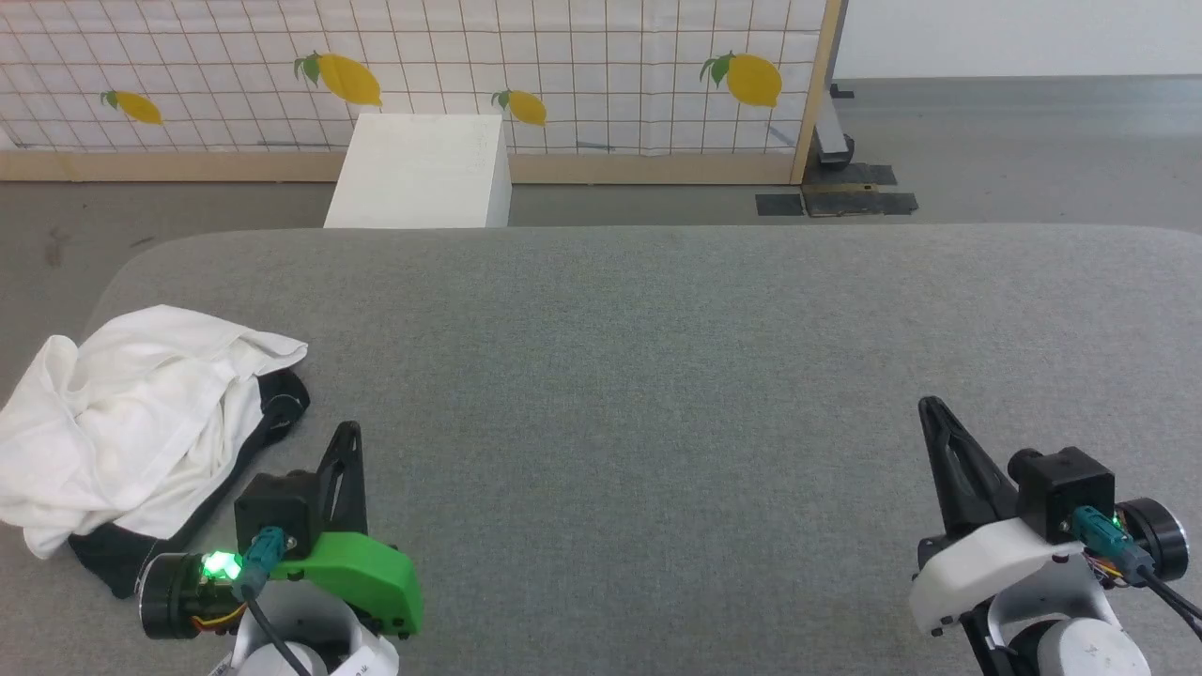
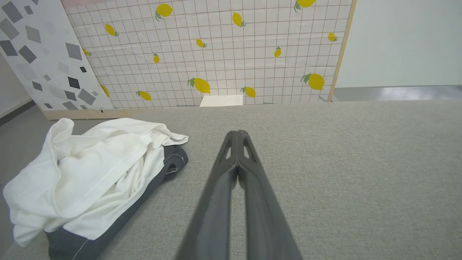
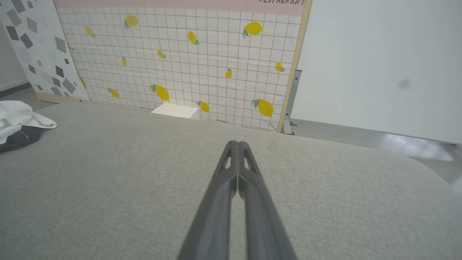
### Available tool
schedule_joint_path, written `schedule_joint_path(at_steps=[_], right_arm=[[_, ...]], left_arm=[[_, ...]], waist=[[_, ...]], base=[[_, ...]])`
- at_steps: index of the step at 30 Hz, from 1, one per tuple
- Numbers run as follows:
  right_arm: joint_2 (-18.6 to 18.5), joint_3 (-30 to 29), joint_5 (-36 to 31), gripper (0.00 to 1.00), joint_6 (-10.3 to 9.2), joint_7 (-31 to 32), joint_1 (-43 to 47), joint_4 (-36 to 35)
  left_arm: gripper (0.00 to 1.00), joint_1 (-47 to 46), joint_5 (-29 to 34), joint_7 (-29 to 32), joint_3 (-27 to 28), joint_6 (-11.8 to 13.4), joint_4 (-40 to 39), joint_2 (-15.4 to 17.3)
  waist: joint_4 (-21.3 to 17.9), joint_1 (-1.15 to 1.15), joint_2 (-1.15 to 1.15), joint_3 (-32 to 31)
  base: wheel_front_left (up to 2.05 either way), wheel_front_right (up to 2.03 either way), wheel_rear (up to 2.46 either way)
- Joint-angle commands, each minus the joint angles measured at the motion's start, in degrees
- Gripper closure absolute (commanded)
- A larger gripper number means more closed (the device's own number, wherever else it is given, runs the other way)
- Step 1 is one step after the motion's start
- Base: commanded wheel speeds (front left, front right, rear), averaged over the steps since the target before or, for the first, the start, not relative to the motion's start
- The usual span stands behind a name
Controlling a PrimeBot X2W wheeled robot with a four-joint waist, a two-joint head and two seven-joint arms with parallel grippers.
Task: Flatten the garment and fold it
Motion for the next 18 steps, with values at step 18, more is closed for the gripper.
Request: schedule_joint_path(at_steps=[18], right_arm=[[0.2,0.1,-0.4,1.0,-0.1,0.0,0.9,-0.3]], left_arm=[[1.0,0.8,0.7,0.1,0.2,0.4,-0.1,-0.2]], waist=[[0.0,0.0,0.45,0.0]], base=[[0.0,0.0,0.0]])
